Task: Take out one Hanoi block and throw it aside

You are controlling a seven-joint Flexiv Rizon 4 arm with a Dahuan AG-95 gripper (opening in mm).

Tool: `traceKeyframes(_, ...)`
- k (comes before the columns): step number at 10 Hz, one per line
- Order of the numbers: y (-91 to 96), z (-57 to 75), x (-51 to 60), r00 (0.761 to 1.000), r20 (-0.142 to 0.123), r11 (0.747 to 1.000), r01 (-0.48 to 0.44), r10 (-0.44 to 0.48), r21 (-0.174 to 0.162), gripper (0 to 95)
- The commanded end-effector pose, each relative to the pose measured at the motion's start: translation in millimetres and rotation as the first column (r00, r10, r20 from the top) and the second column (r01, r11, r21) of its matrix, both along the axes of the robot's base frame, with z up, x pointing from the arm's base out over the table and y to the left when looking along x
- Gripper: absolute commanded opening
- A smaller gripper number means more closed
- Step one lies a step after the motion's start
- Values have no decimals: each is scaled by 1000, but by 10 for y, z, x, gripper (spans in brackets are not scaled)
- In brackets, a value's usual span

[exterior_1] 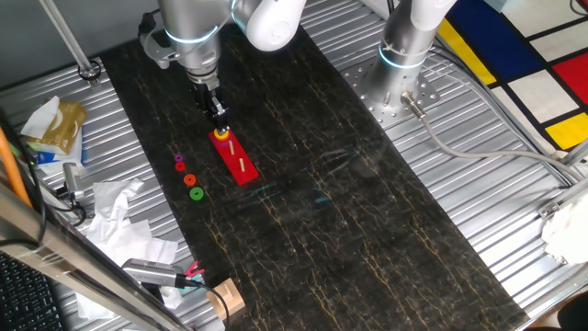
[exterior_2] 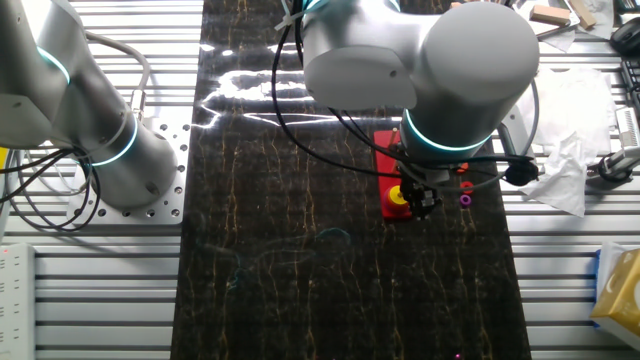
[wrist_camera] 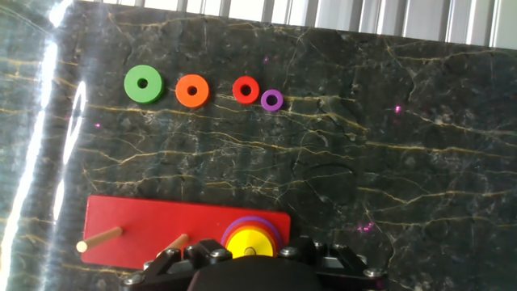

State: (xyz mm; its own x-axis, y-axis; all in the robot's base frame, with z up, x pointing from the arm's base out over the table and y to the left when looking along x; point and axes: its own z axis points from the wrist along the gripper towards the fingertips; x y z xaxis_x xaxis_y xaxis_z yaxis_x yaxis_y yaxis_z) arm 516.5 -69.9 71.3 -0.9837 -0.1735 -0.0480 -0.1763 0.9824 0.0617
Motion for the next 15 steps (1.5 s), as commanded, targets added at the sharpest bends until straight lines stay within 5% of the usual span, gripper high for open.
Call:
traceKeyframes(1,1,0,1,1000,0,1000,0,0,-1,570)
traceKeyframes(10,1,0,1,1000,0,1000,0,0,-1,570)
traceKeyframes(11,58,131,-38,1000,-6,999,17,-18,-43,380)
traceKeyframes(14,58,132,-37,1000,-5,999,20,-20,-42,380)
traceKeyframes(15,58,133,-37,1000,-5,999,20,-20,-42,190)
